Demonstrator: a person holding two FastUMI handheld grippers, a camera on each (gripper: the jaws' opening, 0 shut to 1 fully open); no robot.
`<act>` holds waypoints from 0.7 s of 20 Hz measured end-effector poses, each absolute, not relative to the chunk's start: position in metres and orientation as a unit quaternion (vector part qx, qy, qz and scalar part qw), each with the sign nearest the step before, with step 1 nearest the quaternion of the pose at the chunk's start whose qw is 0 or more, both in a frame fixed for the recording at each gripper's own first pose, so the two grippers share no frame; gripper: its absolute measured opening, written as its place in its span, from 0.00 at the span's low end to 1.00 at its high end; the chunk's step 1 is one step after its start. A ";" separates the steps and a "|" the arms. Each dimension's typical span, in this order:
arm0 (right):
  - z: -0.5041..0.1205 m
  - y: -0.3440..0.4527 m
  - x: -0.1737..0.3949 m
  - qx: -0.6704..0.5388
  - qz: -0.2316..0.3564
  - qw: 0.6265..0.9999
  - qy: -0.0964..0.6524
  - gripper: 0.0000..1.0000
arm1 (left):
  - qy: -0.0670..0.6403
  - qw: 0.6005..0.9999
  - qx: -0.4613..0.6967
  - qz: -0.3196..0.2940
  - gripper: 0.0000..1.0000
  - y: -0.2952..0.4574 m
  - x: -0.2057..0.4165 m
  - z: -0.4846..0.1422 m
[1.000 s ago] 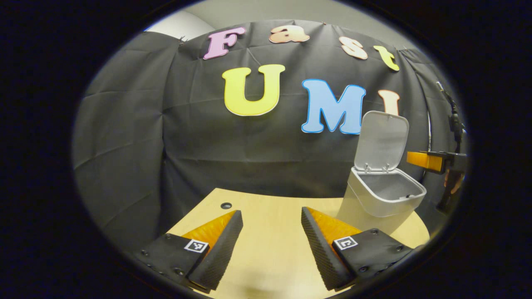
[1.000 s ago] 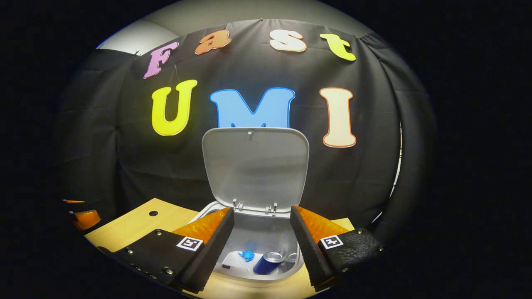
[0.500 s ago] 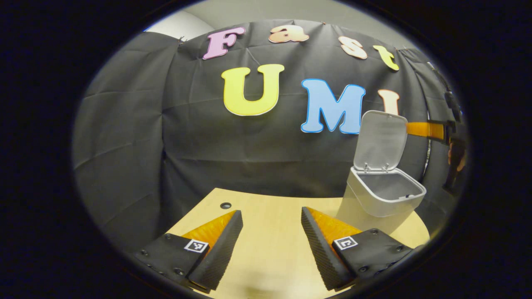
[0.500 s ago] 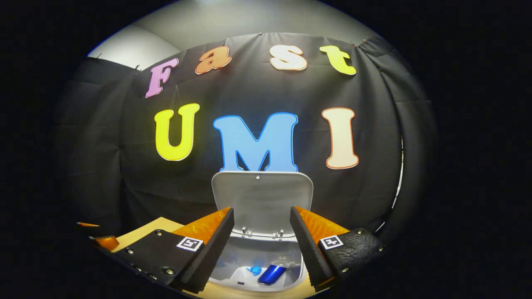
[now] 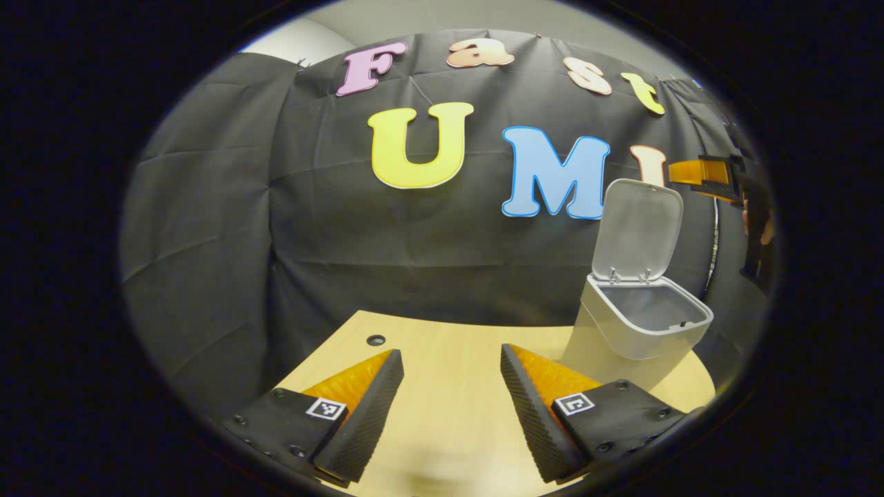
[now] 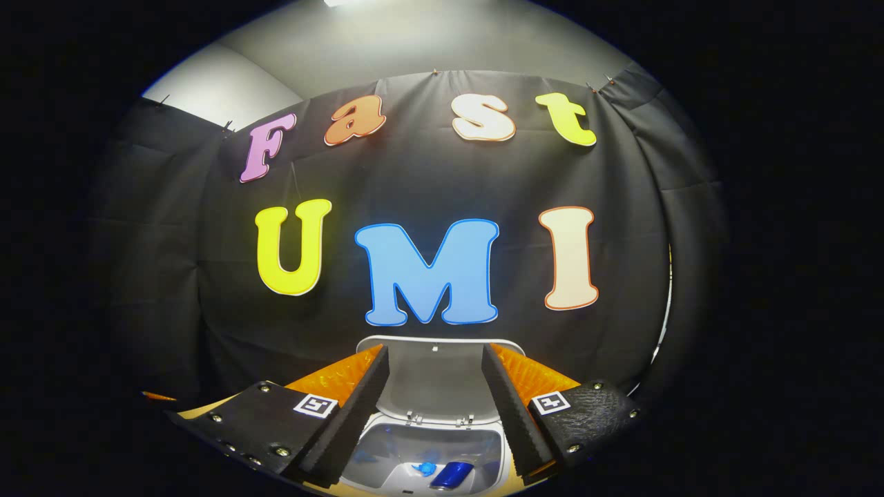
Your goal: Press the lid of the desktop garbage bin to open it, pick up the crumpled paper on the desktop and throw it into the bin, then pick up the pop can on the desktop and drop it into the bin, and finally close the garbage bin lid.
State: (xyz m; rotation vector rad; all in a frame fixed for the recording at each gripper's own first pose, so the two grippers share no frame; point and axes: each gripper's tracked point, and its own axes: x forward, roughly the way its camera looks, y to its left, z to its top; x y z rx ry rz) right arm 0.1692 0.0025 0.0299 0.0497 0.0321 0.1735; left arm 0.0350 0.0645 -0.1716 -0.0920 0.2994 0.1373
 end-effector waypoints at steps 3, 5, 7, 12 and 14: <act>0.039 0.004 0.180 0.029 0.083 0.996 0.004 0.87 | 0.152 0.985 -0.046 0.069 0.94 0.066 0.040 -0.175; 0.042 0.005 0.187 0.030 0.078 0.997 0.000 0.87 | 0.154 0.985 -0.046 0.069 0.94 0.067 0.044 -0.178; 0.045 0.003 0.196 0.028 0.069 0.997 -0.006 0.87 | 0.155 0.984 -0.046 0.070 0.94 0.068 0.049 -0.179; 0.047 0.004 0.220 0.024 0.046 0.998 -0.020 0.87 | 0.162 0.983 -0.053 0.074 1.00 0.071 0.054 -0.187; 0.044 0.006 0.230 0.026 0.040 0.999 -0.021 0.87 | 0.165 0.982 -0.056 0.078 1.00 0.074 0.054 -0.190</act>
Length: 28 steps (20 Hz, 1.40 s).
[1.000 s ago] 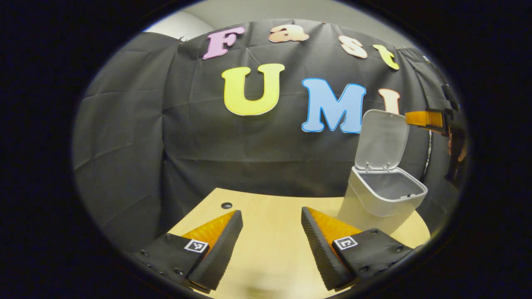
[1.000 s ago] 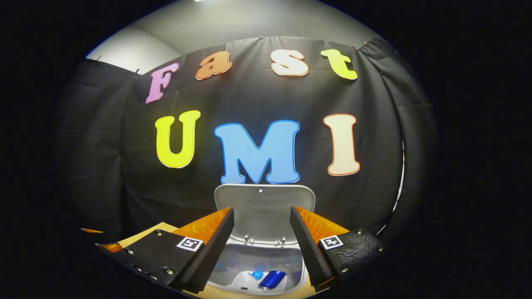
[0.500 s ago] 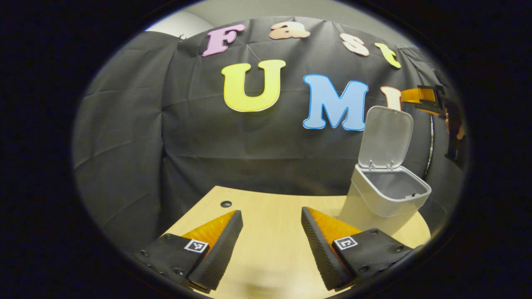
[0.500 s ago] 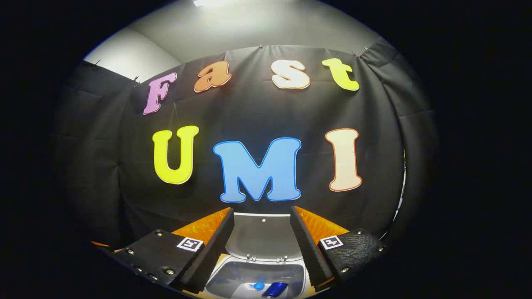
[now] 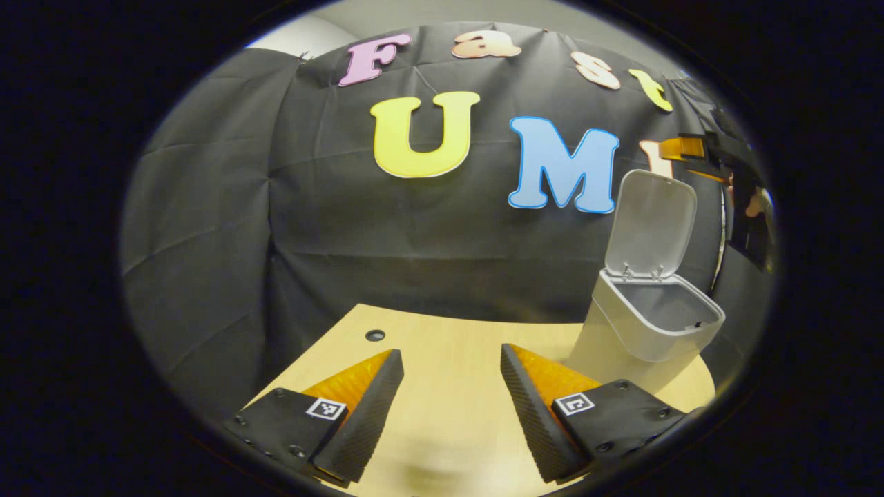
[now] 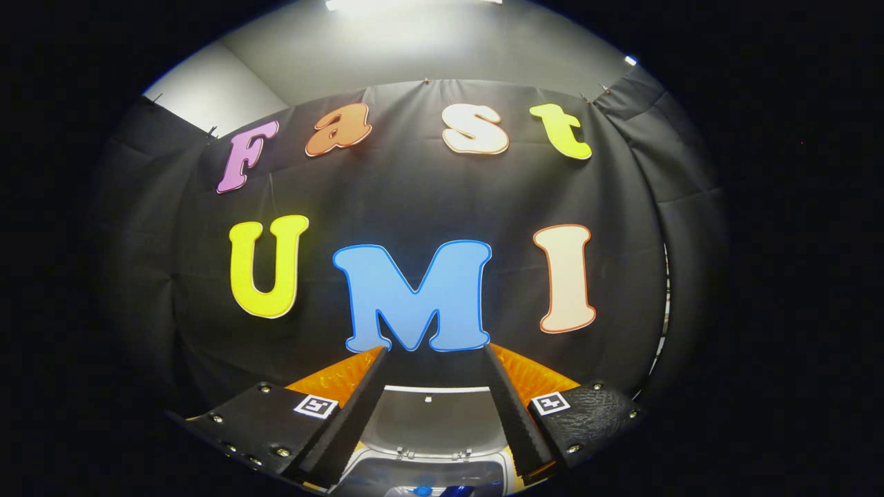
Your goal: Press the lid of the desktop garbage bin to open it, pick up the crumpled paper on the desktop and throw it into the bin, then pick up the pop can on the desktop and drop it into the bin, and finally close the garbage bin lid.
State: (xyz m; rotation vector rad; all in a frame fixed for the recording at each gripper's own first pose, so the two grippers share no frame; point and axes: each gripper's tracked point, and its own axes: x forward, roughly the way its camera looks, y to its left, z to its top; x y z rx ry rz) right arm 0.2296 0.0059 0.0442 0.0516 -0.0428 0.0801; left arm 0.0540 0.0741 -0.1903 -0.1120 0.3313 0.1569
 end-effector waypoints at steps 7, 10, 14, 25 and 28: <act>0.028 0.004 0.251 0.033 0.025 0.999 -0.006 0.87 | 0.170 0.979 -0.054 0.094 0.94 0.087 0.054 -0.196; 0.021 0.001 0.252 0.031 0.023 0.999 0.006 0.87 | 0.171 0.979 -0.055 0.094 0.94 0.087 0.054 -0.196; 0.019 0.001 0.248 0.023 0.026 0.999 0.012 0.87 | 0.170 0.979 -0.057 0.091 0.94 0.081 0.053 -0.194; 0.000 0.003 0.194 0.018 0.047 0.997 0.051 0.88 | 0.157 0.983 -0.062 0.073 0.94 0.061 0.042 -0.180; -0.008 0.004 0.178 0.019 0.052 0.997 0.062 0.88 | 0.153 0.984 -0.062 0.069 0.94 0.056 0.036 -0.176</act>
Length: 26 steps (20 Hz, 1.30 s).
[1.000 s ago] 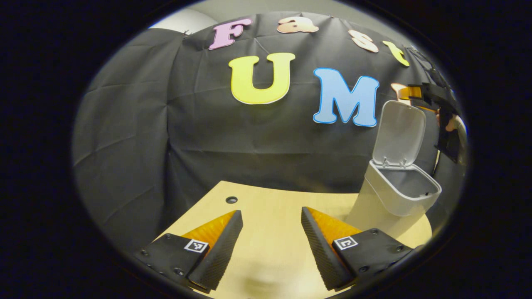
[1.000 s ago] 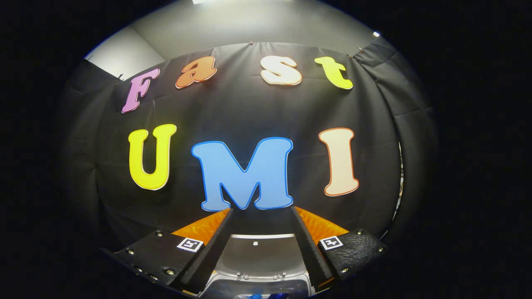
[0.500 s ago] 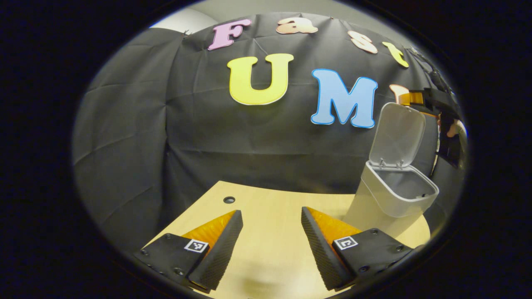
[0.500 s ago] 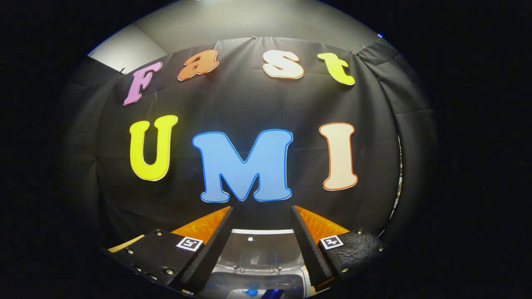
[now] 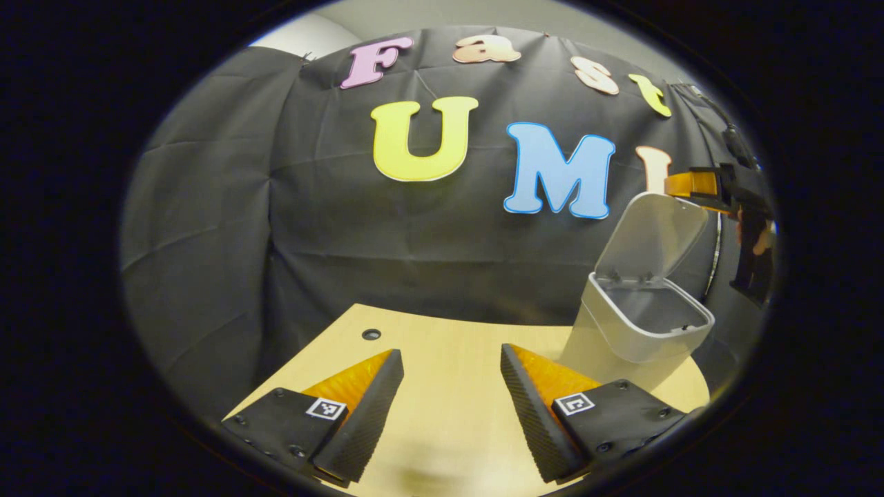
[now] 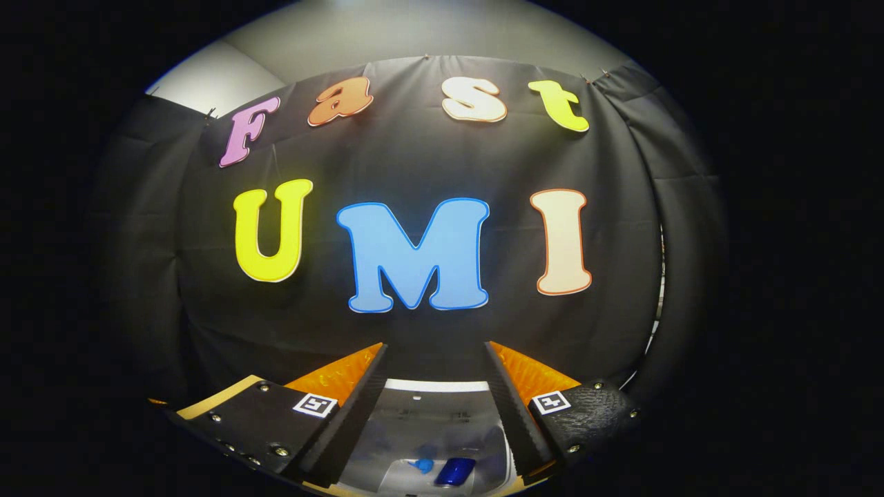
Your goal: Press the lid of the desktop garbage bin to open it, pick up the crumpled paper on the desktop and throw it into the bin, then pick up the pop can on the desktop and drop it into the bin, and finally close the garbage bin lid.
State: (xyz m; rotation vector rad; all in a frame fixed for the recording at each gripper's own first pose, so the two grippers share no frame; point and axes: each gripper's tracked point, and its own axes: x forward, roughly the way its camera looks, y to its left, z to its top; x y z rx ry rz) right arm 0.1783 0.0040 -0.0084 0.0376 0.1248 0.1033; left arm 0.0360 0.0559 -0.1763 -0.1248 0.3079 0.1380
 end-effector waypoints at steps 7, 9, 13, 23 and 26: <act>-0.042 0.008 0.150 0.022 0.062 0.993 0.099 0.90 | 0.151 0.984 -0.066 0.066 0.94 0.054 0.022 -0.173; -0.053 0.010 0.145 0.022 0.064 0.992 0.111 0.90 | 0.151 0.984 -0.069 0.067 0.90 0.056 0.018 -0.174; -0.081 0.015 0.135 0.023 0.071 0.987 0.144 0.90 | 0.150 0.984 -0.069 0.068 0.94 0.058 0.010 -0.173; -0.126 0.019 0.121 0.017 0.072 0.979 0.189 0.90 | 0.150 0.984 -0.069 0.072 1.00 0.066 0.003 -0.174; -0.137 0.019 0.118 0.016 0.071 0.977 0.200 0.90 | 0.151 0.983 -0.070 0.073 1.00 0.067 0.002 -0.174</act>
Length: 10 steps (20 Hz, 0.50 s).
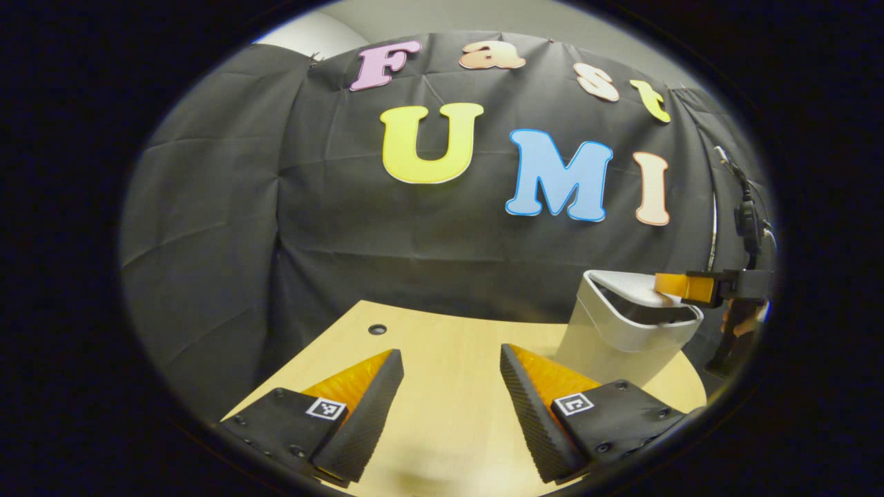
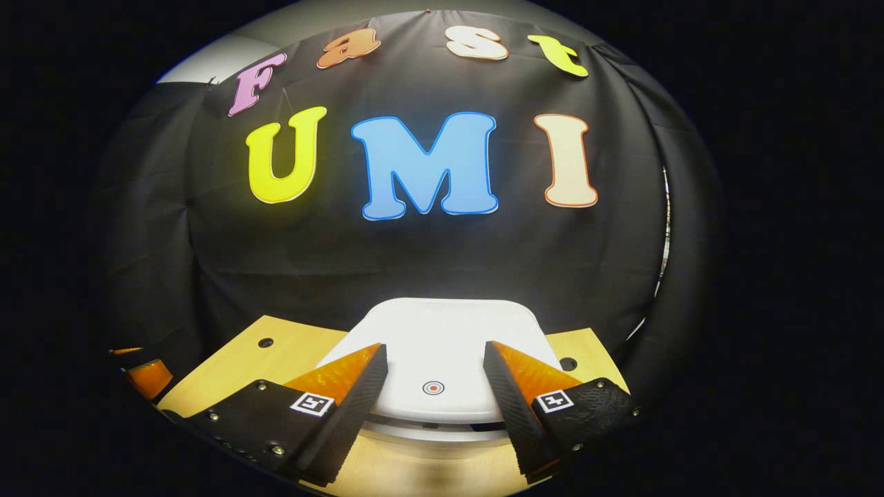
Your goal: Press the lid of the desktop garbage bin to open it, pick up the crumpled paper on the desktop and throw it into the bin, then pick up the pop can on the desktop and drop it into the bin, and finally close the garbage bin lid.
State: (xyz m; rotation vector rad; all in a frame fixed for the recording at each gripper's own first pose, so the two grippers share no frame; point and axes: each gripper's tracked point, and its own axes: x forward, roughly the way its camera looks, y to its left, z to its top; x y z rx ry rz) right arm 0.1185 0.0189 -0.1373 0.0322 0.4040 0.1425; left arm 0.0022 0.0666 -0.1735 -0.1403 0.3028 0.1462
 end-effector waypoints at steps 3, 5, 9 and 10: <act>-0.148 0.021 0.116 0.011 0.070 0.975 0.210 0.90 | 0.152 0.983 -0.071 0.074 1.00 0.068 0.002 -0.176; -0.150 0.021 0.115 0.003 0.069 0.977 0.203 0.90 | 0.153 0.983 -0.074 0.074 1.00 0.069 0.001 -0.178; -0.153 0.020 0.112 0.015 0.069 0.981 0.180 0.91 | 0.155 0.982 -0.077 0.076 1.00 0.068 0.003 -0.180; -0.153 0.020 0.113 0.016 0.069 0.982 0.173 0.91 | 0.154 0.982 -0.078 0.076 1.00 0.068 0.002 -0.180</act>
